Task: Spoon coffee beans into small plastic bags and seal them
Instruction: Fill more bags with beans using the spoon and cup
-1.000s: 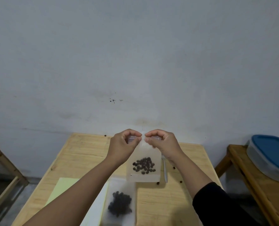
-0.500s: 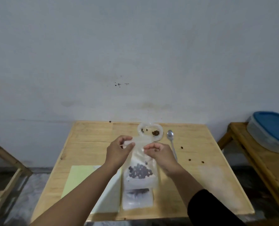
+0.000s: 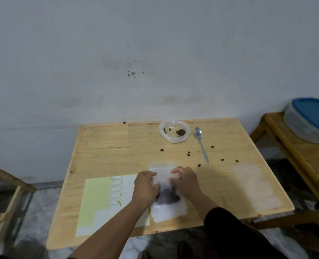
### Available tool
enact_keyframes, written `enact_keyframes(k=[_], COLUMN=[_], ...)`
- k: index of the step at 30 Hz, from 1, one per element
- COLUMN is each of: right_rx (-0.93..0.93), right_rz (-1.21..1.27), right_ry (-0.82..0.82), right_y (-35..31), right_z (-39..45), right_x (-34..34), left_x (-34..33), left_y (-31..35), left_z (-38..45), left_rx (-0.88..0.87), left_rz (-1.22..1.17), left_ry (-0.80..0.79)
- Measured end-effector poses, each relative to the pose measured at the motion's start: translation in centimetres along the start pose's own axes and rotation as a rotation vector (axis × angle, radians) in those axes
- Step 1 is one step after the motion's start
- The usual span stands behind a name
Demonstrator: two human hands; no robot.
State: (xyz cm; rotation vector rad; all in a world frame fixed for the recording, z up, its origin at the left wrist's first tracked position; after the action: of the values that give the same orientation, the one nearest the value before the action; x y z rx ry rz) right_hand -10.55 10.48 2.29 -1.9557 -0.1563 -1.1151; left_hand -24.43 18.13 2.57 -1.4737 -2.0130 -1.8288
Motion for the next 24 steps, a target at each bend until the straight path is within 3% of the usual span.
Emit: enact_keyframes(k=[7,11,17,24], right_rx=[0.287,0.481,0.440,0.307], right_rz=[-0.341,-0.568,-0.639,-0.724], right_ry=[0.108,0.183,0.281,0.413], right_y=[-0.4,-2.1,-3.3,0.8], right_z=[-0.3,-0.9,-1.0,-1.0], right_x=[0.0,2.3,8.0,15.5], left_x=[-0.2,0.3,0.4,-4.7], left_y=[1.7,4.6,11.0,17.4], left_z=[-0.3,0.2,2.0,2.4], left_rx=[-0.182,-0.348,-0.638,-0.731], left_rz=[0.238,0.387,0.579,0.583], left_ry=[0.013,0.098,0.195,0.105])
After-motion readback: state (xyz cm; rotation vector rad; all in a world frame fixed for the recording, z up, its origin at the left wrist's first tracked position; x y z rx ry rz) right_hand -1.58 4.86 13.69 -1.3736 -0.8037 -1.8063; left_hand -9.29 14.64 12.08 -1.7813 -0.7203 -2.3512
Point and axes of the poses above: each hand's wrist, its own z-axis towards the middle knuckle, its own x-axis out of the back of the hand, y = z × x, the point moved 4 cm from there along z, towards the middle knuckle, and after that the axes turned 3 degrees about -z, right-handed, at the moved point
